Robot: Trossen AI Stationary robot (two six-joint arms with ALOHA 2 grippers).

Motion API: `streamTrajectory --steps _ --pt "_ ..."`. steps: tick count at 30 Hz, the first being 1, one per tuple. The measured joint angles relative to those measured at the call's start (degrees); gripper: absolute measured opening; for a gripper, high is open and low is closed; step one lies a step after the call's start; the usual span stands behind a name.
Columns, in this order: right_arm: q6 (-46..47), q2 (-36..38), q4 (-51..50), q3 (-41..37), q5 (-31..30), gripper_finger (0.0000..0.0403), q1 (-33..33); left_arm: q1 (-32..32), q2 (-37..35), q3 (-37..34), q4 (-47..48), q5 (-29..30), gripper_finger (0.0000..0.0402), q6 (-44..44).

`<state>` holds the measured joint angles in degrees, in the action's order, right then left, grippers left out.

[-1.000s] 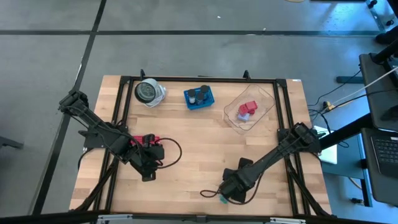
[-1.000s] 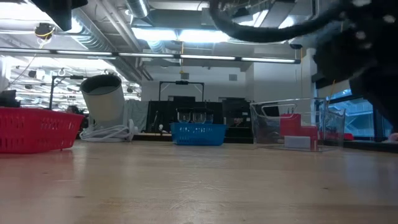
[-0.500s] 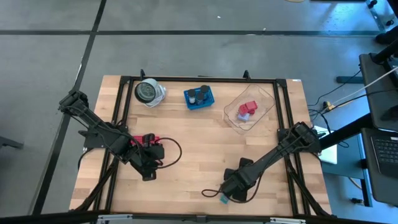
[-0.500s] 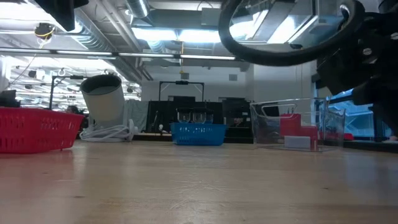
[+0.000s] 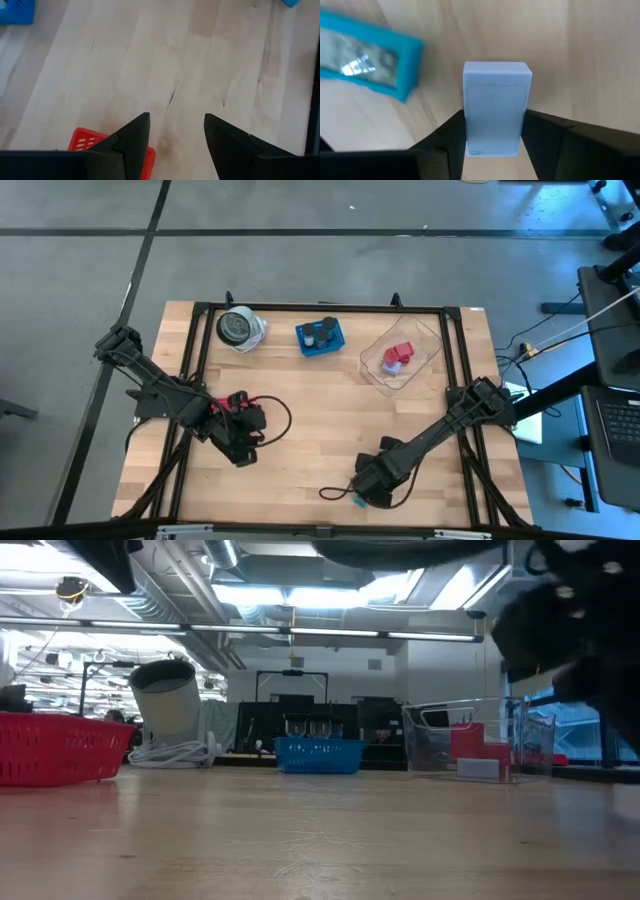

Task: Pick & Place Office items
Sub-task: Put the white digital clock into the red basket

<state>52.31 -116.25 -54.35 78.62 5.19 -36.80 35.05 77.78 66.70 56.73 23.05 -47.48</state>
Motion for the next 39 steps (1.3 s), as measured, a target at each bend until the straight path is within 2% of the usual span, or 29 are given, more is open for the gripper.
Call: streamTrajectory --steps 5,8,15,20,25,32,39 --pt "0.2 0.0 -0.5 3.3 -3.5 0.0161 0.0 0.0 0.0 0.0 0.0 1.8 0.0185 0.2" --pt "-0.1 0.0 -2.0 7.4 -9.5 0.0176 0.0 0.0 0.0 0.0 -0.2 5.9 0.0184 0.1" --pt "-2.2 0.1 -7.3 18.4 -30.4 0.016 0.9 0.0 0.0 0.0 -7.7 15.8 0.0185 2.4" --pt "-11.6 0.1 -8.3 24.0 -48.4 0.0171 2.0 0.0 0.0 0.0 -18.9 19.1 0.0185 12.4" --pt "-20.7 0.1 -7.8 28.2 -60.7 0.0182 3.6 0.0 0.0 0.0 -30.5 21.1 0.0185 22.2" --pt "-38.0 0.2 -1.2 30.2 -72.5 0.0159 5.2 0.0 0.0 0.0 -37.7 28.9 0.0185 33.8" --pt "-47.4 0.2 4.0 30.2 -75.4 0.0184 7.0 -0.1 0.0 0.0 -41.5 34.3 0.0185 38.3"
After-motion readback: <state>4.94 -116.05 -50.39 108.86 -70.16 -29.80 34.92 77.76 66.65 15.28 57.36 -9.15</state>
